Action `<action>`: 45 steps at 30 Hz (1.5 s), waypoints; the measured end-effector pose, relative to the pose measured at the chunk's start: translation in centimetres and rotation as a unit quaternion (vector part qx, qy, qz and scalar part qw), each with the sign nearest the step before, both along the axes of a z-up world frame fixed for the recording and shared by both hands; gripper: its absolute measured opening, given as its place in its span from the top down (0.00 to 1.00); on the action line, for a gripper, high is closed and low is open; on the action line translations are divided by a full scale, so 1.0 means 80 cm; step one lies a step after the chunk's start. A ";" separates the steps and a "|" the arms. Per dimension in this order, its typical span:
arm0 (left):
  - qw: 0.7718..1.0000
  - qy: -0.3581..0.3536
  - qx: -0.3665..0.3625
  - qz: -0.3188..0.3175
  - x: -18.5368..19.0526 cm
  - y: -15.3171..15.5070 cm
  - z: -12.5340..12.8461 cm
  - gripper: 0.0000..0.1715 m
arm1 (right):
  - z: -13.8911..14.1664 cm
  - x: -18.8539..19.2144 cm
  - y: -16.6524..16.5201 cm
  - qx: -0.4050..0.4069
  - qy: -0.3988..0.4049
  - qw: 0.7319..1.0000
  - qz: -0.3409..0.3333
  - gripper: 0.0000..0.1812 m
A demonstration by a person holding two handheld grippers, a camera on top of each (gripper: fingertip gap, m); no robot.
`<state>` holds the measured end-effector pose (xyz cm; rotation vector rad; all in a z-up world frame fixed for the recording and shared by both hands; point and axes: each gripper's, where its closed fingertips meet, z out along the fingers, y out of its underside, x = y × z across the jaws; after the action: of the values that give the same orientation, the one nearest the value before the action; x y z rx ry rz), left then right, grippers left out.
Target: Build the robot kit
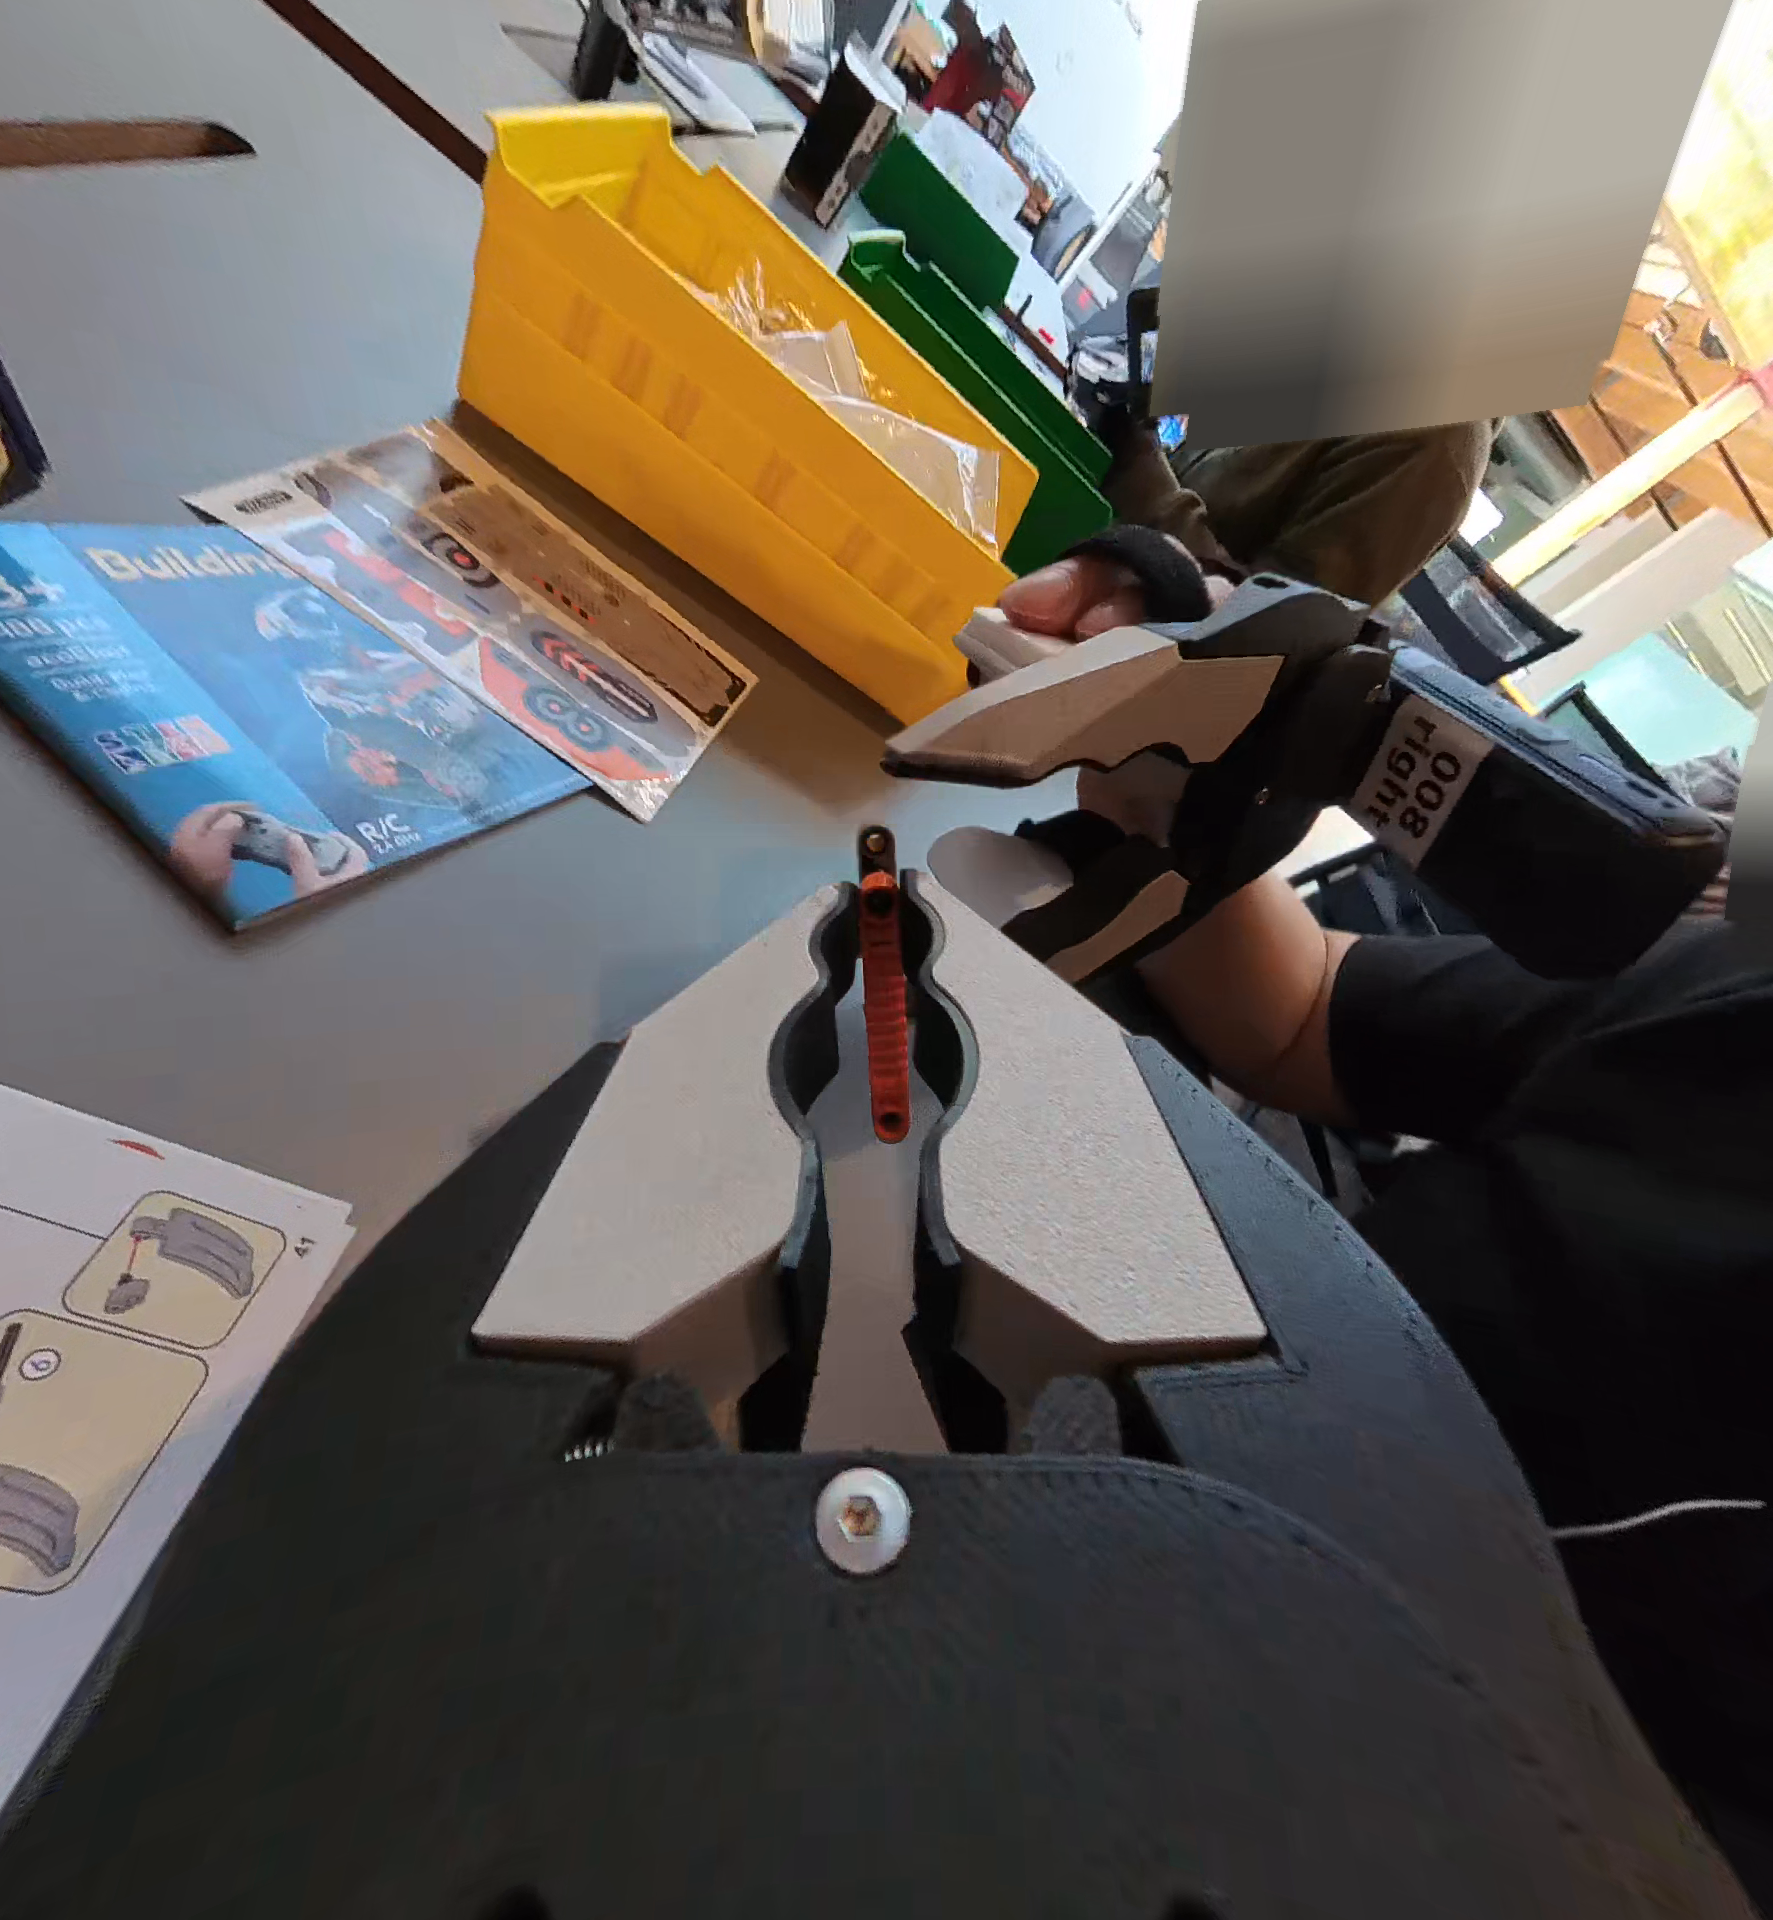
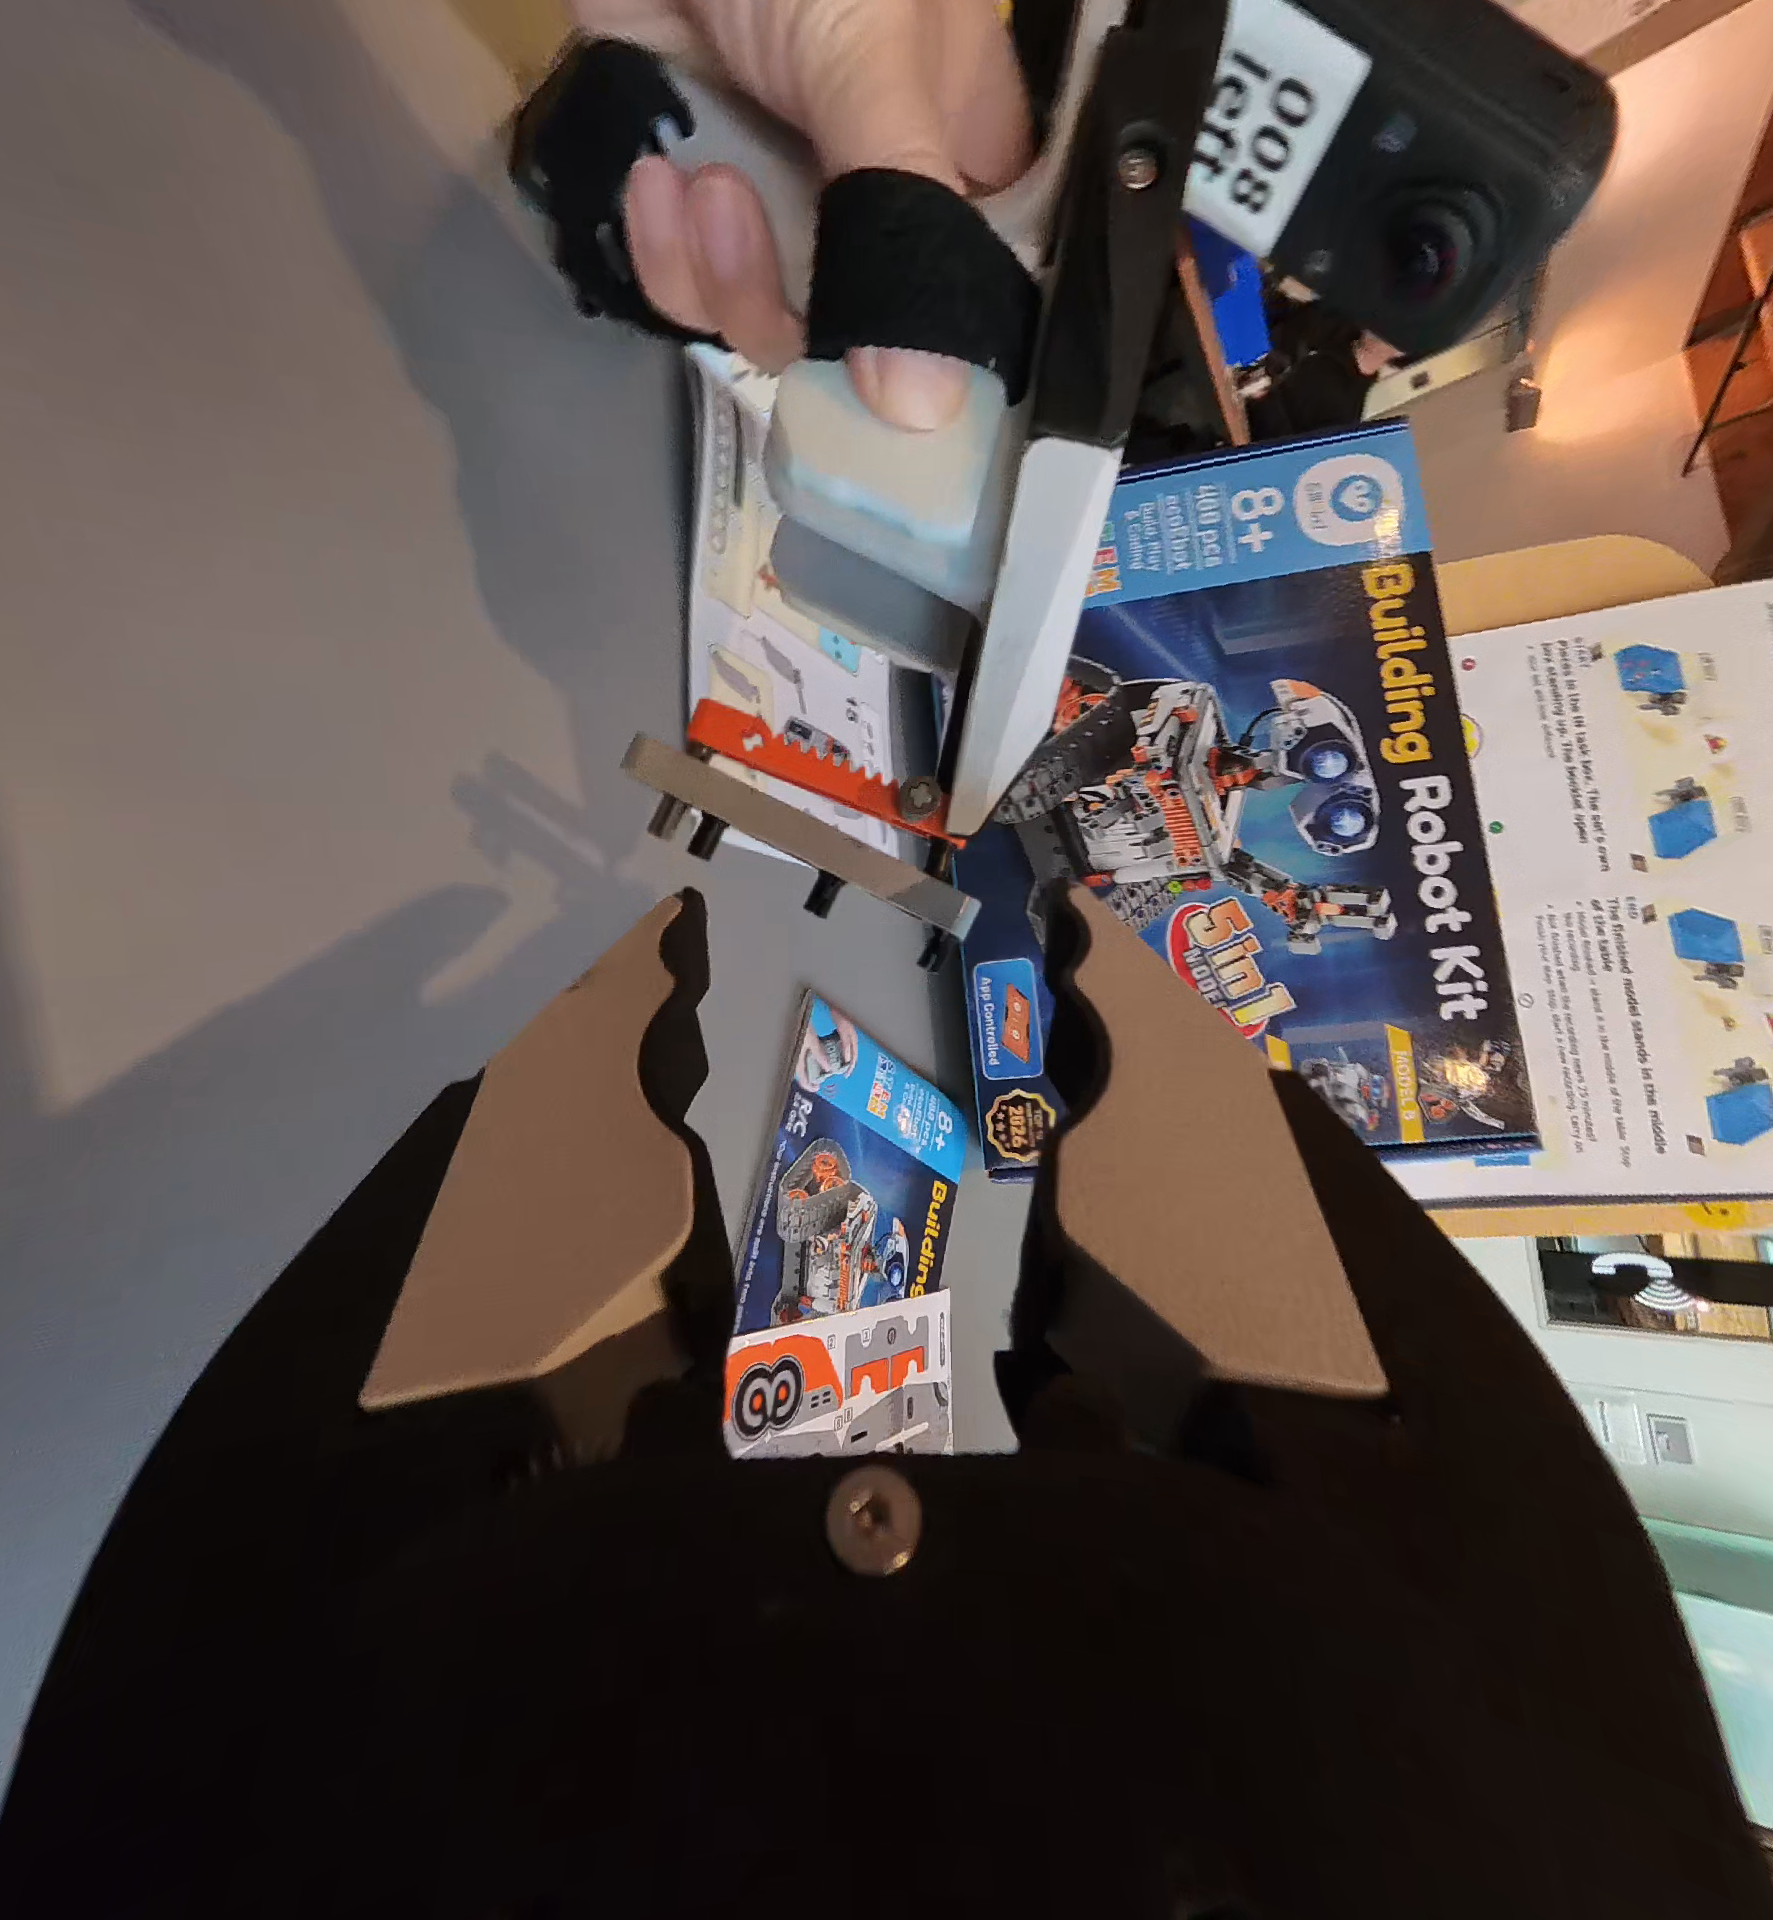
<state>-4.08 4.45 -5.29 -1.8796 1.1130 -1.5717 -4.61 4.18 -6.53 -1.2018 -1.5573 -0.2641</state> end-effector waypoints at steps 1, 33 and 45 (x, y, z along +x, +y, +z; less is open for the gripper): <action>1.000 0.010 0.000 -0.007 -0.002 -0.002 -0.005 0.97 | -0.005 -0.001 -0.001 0.000 -0.014 1.000 0.001 0.67; 0.996 -0.065 -0.049 0.028 -0.012 0.022 0.019 0.73 | 0.022 0.020 0.041 0.039 0.050 0.992 -0.110 0.83; 0.985 -0.161 0.000 0.061 0.017 0.020 0.048 0.89 | 0.062 0.005 0.045 0.076 0.158 0.969 -0.175 0.83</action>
<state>-2.74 6.06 -1.46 -1.5869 0.8400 -1.7275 -4.20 7.80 -1.55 -1.3216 -1.0274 -0.3936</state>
